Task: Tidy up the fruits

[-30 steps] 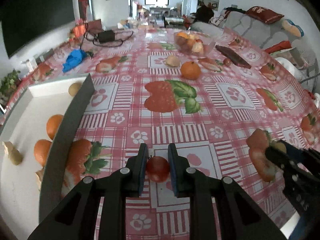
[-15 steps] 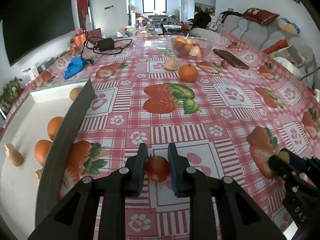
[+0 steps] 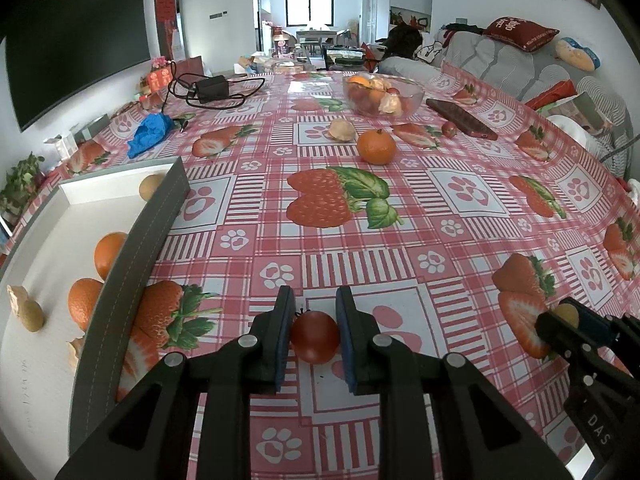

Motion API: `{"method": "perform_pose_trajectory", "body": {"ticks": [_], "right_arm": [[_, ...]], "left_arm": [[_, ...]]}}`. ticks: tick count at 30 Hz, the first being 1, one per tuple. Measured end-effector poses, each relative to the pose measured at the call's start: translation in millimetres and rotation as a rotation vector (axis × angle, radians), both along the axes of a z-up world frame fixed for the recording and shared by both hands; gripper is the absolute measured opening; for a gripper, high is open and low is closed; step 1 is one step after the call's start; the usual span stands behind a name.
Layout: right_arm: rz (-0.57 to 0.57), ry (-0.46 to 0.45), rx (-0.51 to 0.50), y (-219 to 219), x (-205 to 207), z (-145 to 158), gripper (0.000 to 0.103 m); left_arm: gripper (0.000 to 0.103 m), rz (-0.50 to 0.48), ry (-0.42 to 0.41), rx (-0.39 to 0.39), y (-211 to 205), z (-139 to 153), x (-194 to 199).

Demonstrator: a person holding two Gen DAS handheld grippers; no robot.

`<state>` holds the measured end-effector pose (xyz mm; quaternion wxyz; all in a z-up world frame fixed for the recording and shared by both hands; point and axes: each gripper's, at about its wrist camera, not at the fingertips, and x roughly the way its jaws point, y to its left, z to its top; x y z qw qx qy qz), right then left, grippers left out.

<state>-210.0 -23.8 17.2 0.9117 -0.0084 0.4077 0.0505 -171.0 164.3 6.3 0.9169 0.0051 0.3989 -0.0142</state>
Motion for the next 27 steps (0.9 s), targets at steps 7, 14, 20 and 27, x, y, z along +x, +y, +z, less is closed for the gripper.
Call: {"method": "perform_pose_trajectory", "body": {"ticks": [7, 14, 20, 27], "right_arm": [[0.003, 0.004, -0.001, -0.1, -0.5, -0.3, 0.029], [0.007, 0.003, -0.004, 0.1, 0.1, -0.6, 0.029], [0.008, 0.003, -0.002, -0.2, 0.2, -0.8, 0.029], [0.012, 0.001, -0.005, 0.4, -0.1, -0.9, 0.029]], "left_arm": [[0.023, 0.001, 0.0, 0.001, 0.4, 0.0, 0.3], [0.023, 0.0, 0.0, -0.001, 0.5, 0.0, -0.2], [0.023, 0.001, -0.001, 0.002, 0.0, -0.2, -0.4], [0.023, 0.001, -0.001, 0.001, 0.3, -0.3, -0.5]]}}
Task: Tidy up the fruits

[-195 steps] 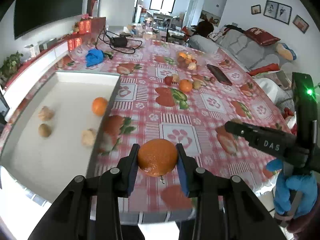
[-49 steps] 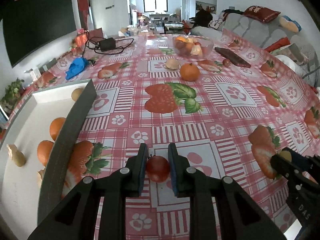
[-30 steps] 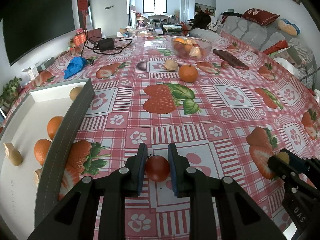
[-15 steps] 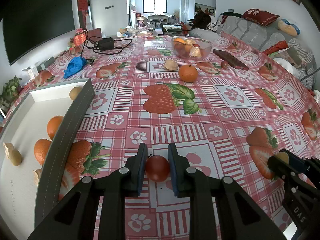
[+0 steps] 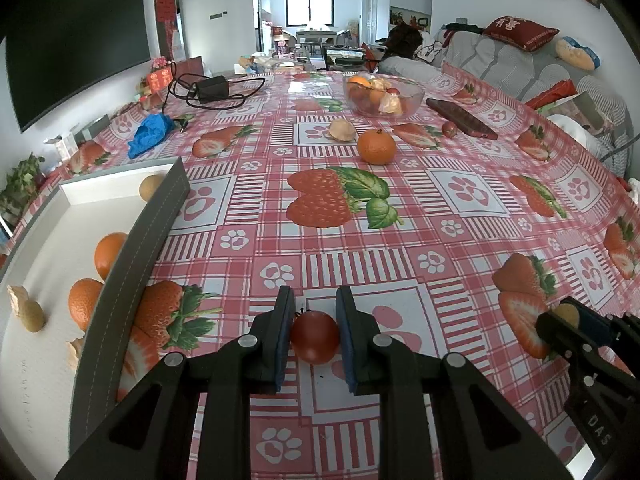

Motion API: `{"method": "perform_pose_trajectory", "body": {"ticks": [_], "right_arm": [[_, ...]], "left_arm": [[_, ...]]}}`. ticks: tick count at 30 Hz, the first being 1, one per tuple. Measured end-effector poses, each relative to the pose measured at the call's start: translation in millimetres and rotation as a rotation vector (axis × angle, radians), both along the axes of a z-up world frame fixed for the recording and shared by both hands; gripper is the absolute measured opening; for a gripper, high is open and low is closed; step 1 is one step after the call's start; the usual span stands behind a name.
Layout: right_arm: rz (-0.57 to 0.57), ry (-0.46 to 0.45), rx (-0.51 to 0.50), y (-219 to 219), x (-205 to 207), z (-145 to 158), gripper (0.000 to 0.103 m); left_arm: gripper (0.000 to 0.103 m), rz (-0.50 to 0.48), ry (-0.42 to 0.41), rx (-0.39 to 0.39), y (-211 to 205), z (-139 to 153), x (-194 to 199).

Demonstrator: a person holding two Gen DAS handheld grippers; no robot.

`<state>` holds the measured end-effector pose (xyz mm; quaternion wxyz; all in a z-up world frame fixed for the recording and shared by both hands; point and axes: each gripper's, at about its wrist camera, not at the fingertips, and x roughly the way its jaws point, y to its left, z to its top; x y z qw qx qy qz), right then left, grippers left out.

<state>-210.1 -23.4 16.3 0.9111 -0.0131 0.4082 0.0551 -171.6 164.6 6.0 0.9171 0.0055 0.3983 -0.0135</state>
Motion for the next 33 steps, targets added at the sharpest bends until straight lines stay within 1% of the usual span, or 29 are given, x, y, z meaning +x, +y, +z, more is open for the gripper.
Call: {"method": "perform_pose_trajectory", "body": {"ticks": [33], "right_arm": [[0.01, -0.007, -0.017, -0.4, 1.3, 0.0, 0.029]], "left_arm": [[0.023, 0.001, -0.001, 0.002, 0.1, -0.1, 0.1]]}}
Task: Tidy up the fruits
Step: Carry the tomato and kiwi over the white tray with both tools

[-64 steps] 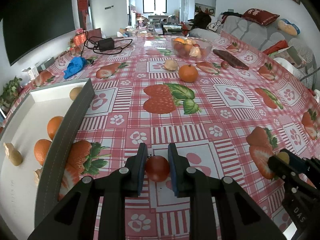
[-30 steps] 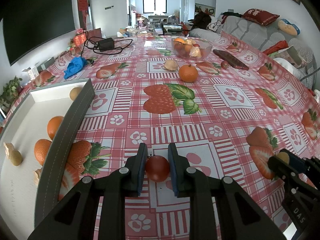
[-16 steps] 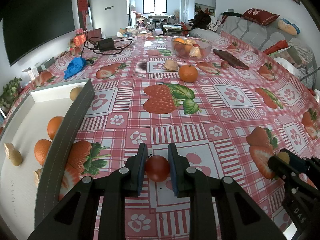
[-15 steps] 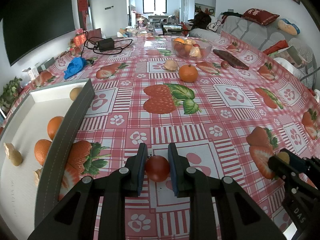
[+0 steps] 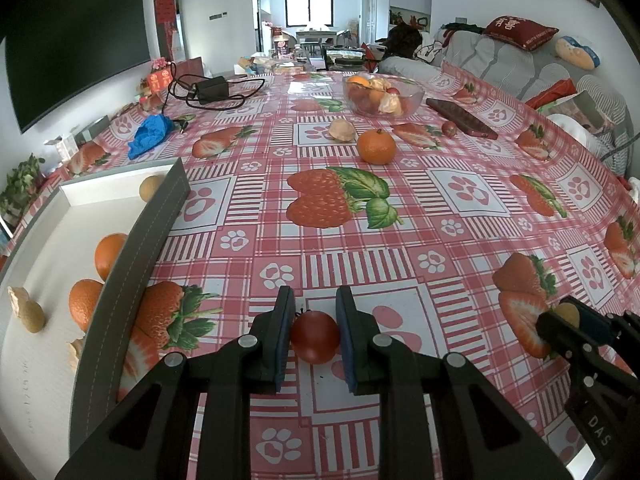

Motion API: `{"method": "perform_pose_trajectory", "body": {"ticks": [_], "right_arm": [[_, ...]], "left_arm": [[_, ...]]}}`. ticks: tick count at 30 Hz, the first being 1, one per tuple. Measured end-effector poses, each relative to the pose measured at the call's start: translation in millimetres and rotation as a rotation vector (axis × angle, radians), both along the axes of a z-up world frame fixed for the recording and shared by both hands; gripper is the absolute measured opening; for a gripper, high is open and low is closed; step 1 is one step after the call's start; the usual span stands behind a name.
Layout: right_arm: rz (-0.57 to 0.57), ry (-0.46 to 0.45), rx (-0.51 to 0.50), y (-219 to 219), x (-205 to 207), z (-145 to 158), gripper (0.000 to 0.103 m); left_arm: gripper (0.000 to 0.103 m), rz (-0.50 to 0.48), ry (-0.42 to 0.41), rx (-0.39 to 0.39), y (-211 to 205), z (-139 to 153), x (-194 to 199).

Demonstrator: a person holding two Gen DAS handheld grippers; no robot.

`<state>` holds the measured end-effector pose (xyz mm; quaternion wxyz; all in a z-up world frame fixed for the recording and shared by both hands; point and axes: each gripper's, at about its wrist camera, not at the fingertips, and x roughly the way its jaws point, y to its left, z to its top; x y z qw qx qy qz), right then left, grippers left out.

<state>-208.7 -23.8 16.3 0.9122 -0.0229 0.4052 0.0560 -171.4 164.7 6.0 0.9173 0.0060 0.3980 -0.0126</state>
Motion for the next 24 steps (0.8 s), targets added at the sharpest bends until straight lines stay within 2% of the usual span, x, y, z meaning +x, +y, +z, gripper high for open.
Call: {"method": "perform_pose_trajectory", "body": {"ticks": [5, 9, 12, 14, 19, 24], "right_arm": [[0.006, 0.021, 0.005, -0.1, 1.6, 0.9, 0.029], [0.011, 0.084, 0.079, -9.4, 5.8, 5.9, 0.029], [-0.011, 0.115, 0.142, -20.7, 7.4, 10.3, 0.029], [-0.025, 0.135, 0.188, -25.9, 8.5, 13.4, 0.029], [-0.004, 0.142, 0.202, -17.2, 9.4, 26.4, 0.029], [0.087, 0.131, 0.196, 16.6, 16.2, 46.1, 0.029]], "left_arm": [[0.023, -0.009, 0.012, -0.009, 1.6, 1.2, 1.6], [0.023, -0.03, 0.066, -0.112, 10.7, 10.5, 0.0], [0.023, -0.048, 0.055, -0.173, 17.1, 25.4, -8.5], [0.023, -0.057, 0.051, -0.183, 20.9, 33.4, -12.3], [0.023, -0.047, 0.053, -0.232, 49.6, 53.9, -23.5], [0.023, 0.009, 0.017, -0.224, 98.9, 76.8, -34.2]]}}
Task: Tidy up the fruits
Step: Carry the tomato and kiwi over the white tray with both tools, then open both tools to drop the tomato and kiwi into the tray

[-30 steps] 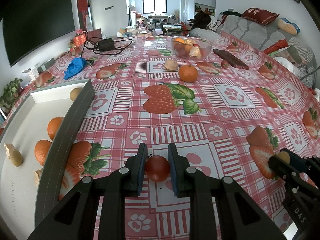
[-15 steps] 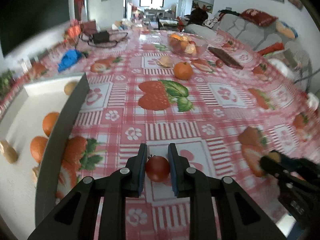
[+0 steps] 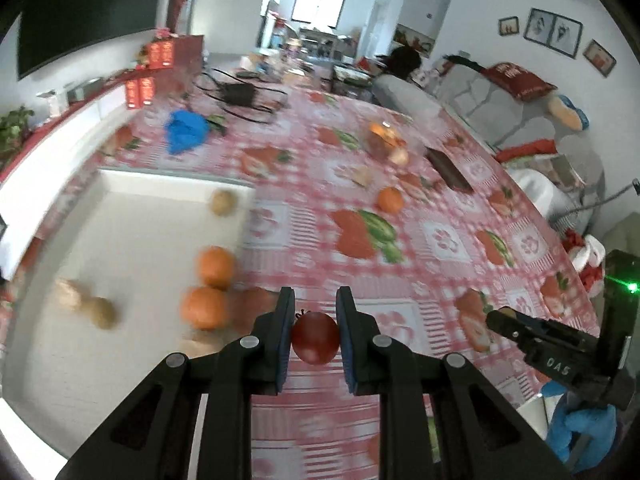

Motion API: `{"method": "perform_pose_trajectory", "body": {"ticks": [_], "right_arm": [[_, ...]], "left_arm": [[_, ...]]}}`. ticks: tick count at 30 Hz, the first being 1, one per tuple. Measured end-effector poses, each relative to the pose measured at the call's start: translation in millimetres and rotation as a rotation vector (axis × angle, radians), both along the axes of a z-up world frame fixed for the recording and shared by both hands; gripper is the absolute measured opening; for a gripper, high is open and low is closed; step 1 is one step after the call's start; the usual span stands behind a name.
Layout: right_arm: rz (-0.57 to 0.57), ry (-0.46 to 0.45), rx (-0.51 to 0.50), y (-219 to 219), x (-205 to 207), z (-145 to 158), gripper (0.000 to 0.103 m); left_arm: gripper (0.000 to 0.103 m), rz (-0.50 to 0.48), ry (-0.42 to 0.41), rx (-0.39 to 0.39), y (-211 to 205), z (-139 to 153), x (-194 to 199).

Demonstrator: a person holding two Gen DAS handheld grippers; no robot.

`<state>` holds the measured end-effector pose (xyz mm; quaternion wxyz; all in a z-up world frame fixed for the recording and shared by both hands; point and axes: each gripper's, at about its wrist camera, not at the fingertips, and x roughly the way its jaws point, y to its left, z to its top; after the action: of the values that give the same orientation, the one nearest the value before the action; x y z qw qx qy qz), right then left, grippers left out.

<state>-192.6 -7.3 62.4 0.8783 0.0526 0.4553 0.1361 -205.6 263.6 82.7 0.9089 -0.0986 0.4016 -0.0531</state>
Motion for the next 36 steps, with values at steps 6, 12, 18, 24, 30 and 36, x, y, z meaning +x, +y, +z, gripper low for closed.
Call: {"method": "perform_pose_trajectory", "body": {"ticks": [6, 12, 18, 24, 30, 36], "right_arm": [[0.138, -0.01, 0.035, 63.1, 17.0, 20.8, 0.029], [0.28, -0.009, 0.029, 137.2, 33.1, 27.8, 0.029], [0.399, 0.002, -0.012, 205.2, 44.3, 24.5, 0.029], [0.456, 0.046, -0.013, 247.7, 57.7, 11.3, 0.029], [0.496, 0.073, -0.038, 271.5, 62.1, -2.5, 0.029], [0.497, 0.093, -0.014, 268.1, 67.2, -4.5, 0.063]], "left_arm": [[0.023, 0.093, -0.009, 0.088, 61.6, 9.5, -9.0], [0.023, 0.169, 0.035, 0.124, 105.6, -10.4, -13.8], [0.023, 0.203, 0.086, 0.108, 130.5, -33.3, -15.5], [0.023, 0.213, 0.105, 0.108, 139.5, -43.1, -13.5], [0.028, 0.205, 0.092, 0.118, 137.6, -45.4, -10.1], [0.075, 0.232, 0.068, 0.139, 134.6, -41.5, -8.3]]}}
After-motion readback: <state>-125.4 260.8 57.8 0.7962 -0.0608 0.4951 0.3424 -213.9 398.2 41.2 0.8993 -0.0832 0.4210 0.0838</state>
